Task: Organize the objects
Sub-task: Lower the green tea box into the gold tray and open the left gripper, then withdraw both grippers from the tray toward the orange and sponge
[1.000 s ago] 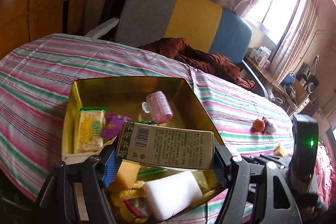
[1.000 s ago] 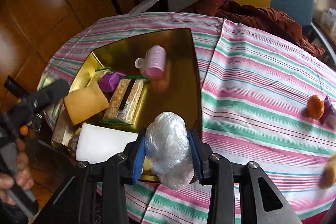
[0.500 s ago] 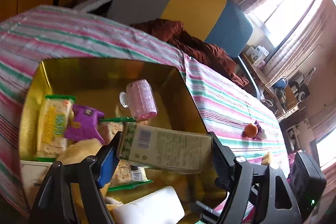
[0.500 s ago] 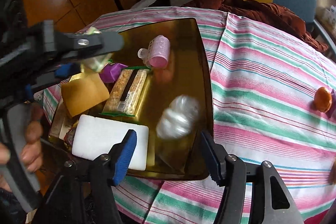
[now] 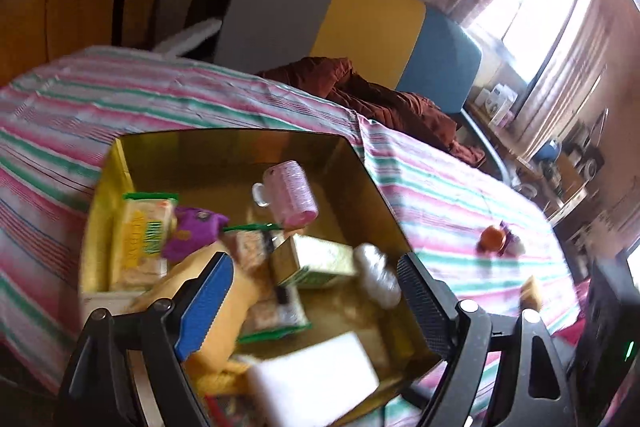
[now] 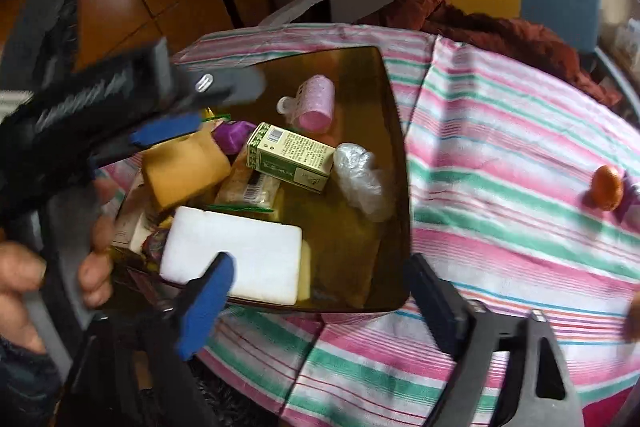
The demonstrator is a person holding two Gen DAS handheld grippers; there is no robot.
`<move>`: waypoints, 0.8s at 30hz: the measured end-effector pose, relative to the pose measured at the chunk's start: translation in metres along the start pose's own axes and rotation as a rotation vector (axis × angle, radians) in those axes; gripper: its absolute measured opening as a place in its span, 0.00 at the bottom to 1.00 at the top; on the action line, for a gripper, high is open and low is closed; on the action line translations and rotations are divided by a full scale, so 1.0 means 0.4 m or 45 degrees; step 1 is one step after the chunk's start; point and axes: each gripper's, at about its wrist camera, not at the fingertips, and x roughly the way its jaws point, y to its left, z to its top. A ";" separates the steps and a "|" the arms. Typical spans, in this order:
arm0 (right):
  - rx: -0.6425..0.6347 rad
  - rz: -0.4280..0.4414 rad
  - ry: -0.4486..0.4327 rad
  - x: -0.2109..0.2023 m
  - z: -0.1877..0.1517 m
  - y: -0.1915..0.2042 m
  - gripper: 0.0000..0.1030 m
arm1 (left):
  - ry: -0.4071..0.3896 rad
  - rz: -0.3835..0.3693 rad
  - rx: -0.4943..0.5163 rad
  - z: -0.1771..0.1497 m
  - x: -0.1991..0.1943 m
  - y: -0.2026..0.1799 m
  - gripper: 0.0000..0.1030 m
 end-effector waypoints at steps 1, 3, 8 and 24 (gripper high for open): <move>-0.001 -0.014 -0.015 -0.004 -0.002 -0.001 0.91 | -0.009 0.025 0.018 -0.009 -0.011 -0.002 0.83; 0.012 -0.016 -0.023 -0.009 -0.002 -0.007 0.91 | -0.019 0.065 0.036 -0.023 -0.026 -0.003 0.83; 0.032 -0.078 -0.074 -0.036 -0.011 -0.019 0.92 | -0.041 0.149 0.092 -0.047 -0.055 -0.018 0.83; 0.086 -0.223 -0.191 -0.108 -0.020 -0.079 1.00 | -0.031 0.216 0.185 -0.102 -0.075 -0.061 0.83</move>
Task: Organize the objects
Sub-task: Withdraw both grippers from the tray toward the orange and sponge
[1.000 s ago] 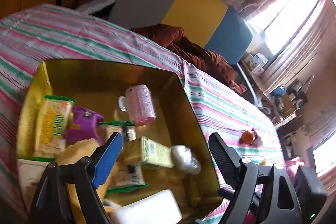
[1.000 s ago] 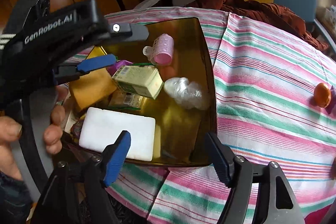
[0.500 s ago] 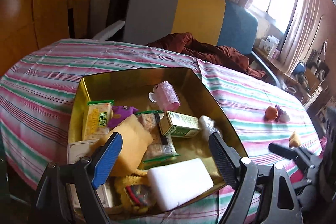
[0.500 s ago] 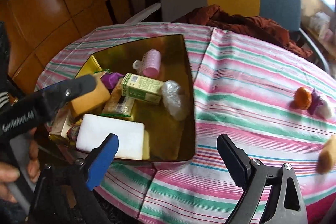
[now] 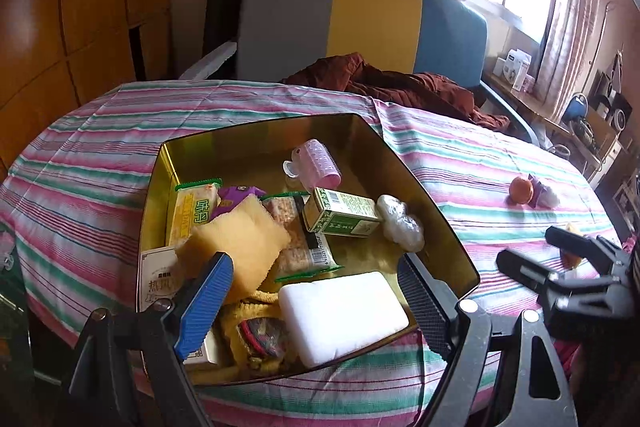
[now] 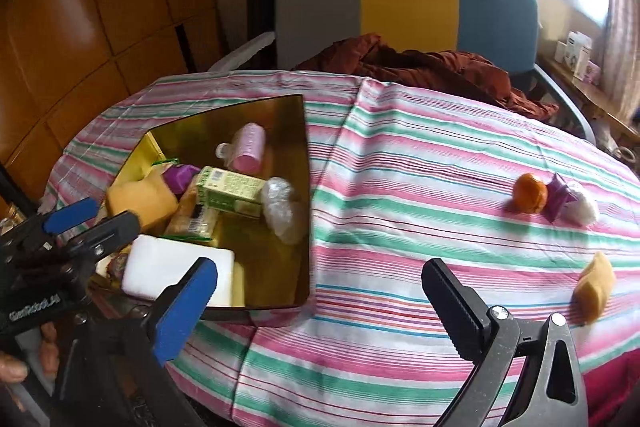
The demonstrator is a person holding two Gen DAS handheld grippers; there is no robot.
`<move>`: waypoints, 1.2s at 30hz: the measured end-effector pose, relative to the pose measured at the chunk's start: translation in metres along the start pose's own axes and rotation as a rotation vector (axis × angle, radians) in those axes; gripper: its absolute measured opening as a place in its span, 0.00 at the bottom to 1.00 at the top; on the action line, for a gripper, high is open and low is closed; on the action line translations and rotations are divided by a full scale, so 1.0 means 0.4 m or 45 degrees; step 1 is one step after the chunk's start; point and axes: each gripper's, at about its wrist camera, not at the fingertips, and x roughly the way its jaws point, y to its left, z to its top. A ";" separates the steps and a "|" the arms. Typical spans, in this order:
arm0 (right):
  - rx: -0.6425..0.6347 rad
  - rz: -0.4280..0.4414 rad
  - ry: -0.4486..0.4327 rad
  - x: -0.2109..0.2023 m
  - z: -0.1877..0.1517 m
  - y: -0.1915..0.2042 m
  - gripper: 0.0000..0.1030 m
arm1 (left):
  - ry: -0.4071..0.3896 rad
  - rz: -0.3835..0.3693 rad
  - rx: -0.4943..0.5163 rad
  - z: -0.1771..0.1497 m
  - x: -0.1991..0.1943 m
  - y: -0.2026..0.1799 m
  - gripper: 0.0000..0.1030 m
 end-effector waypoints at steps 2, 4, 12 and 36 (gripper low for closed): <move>0.035 -0.020 -0.003 -0.002 -0.001 -0.026 1.00 | -0.002 0.001 0.017 -0.001 -0.003 -0.009 0.83; 0.069 -0.045 -0.008 -0.007 -0.001 -0.056 1.00 | -0.002 -0.005 0.033 -0.001 -0.005 -0.020 0.83; 0.246 -0.194 -0.006 -0.024 0.008 -0.228 1.00 | 0.004 -0.031 0.093 -0.004 -0.004 -0.064 0.83; 1.050 -0.529 -0.121 -0.124 -0.054 -0.848 1.00 | 0.115 -0.240 0.289 0.012 0.058 -0.273 0.83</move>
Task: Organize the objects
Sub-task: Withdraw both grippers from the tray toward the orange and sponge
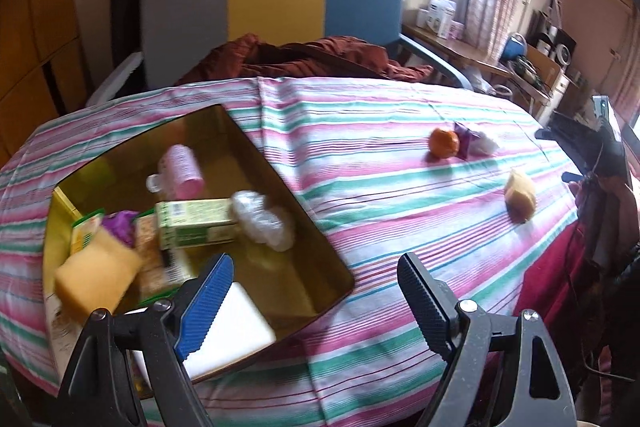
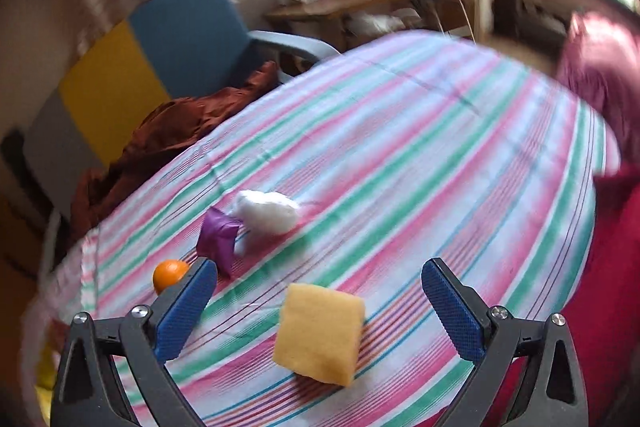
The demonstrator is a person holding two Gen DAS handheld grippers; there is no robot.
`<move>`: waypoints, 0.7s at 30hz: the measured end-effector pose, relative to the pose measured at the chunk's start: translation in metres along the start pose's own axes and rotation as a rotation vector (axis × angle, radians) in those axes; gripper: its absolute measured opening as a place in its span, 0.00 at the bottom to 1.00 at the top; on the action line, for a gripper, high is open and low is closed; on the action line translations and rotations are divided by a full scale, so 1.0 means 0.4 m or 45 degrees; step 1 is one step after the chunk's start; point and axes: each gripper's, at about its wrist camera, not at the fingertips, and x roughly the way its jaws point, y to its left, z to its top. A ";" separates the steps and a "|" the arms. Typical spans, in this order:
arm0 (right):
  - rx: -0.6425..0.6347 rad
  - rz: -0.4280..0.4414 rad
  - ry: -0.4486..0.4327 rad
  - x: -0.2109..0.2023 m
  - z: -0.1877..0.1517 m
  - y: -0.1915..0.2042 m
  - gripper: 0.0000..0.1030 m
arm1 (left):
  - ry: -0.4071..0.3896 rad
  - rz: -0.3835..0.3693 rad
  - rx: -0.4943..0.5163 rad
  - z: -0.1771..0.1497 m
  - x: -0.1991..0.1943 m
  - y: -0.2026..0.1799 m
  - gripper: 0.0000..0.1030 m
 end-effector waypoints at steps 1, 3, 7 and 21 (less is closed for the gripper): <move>0.039 0.017 -0.003 -0.002 0.001 -0.012 1.00 | 0.005 -0.008 0.014 0.004 0.007 -0.013 0.83; 0.064 0.024 0.004 0.000 0.002 -0.022 1.00 | 0.019 -0.027 0.044 0.013 0.021 -0.042 0.83; 0.052 0.035 0.059 0.016 -0.007 -0.014 1.00 | 0.054 -0.049 0.094 0.026 0.054 -0.089 0.83; -0.147 -0.057 0.314 0.114 -0.058 0.042 1.00 | 0.121 -0.143 0.151 0.127 0.185 -0.233 0.84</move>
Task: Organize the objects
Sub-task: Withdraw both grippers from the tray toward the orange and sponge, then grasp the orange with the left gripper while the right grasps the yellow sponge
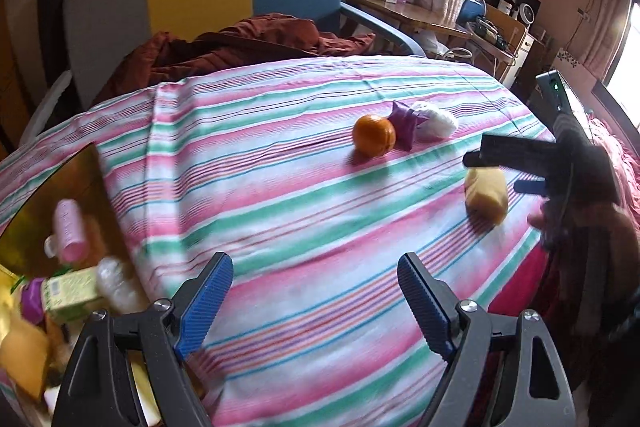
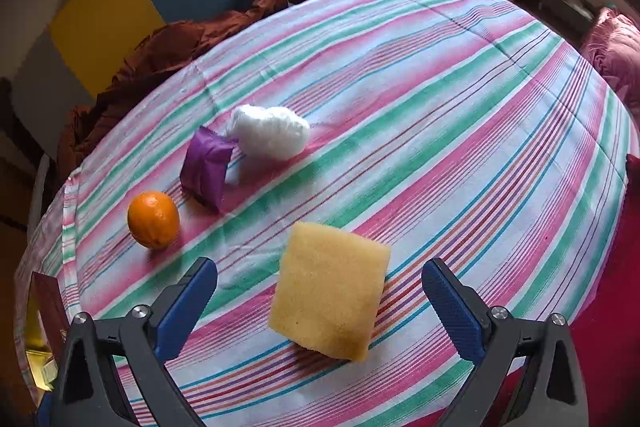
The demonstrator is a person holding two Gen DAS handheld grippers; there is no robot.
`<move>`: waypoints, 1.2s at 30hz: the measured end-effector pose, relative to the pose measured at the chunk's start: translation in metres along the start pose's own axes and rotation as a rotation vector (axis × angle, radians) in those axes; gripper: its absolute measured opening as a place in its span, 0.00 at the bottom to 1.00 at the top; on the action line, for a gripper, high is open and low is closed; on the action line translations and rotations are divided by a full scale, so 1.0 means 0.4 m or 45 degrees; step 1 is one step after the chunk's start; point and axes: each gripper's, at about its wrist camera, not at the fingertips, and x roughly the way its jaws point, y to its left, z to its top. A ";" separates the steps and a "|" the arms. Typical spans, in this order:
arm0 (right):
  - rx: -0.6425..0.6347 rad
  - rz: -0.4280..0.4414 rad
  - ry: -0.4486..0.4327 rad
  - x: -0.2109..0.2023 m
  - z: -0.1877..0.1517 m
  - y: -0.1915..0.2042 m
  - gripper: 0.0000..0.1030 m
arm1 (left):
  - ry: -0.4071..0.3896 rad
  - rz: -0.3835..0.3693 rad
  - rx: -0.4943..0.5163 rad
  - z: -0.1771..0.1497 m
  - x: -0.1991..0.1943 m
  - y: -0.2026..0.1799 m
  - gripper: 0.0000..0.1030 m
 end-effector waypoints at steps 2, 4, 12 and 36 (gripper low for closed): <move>-0.017 -0.010 0.025 0.010 -0.005 0.006 1.00 | 0.010 -0.017 0.000 0.022 0.023 -0.014 0.84; -0.036 -0.022 0.036 0.014 -0.006 0.012 1.00 | 0.023 -0.040 0.005 0.047 0.049 -0.030 0.85; -0.033 0.000 0.091 0.032 -0.007 0.012 1.00 | 0.071 -0.119 -0.001 0.153 0.175 -0.069 0.88; -0.078 -0.034 0.148 0.074 0.003 0.022 0.76 | 0.118 -0.139 0.031 0.268 0.425 -0.098 0.50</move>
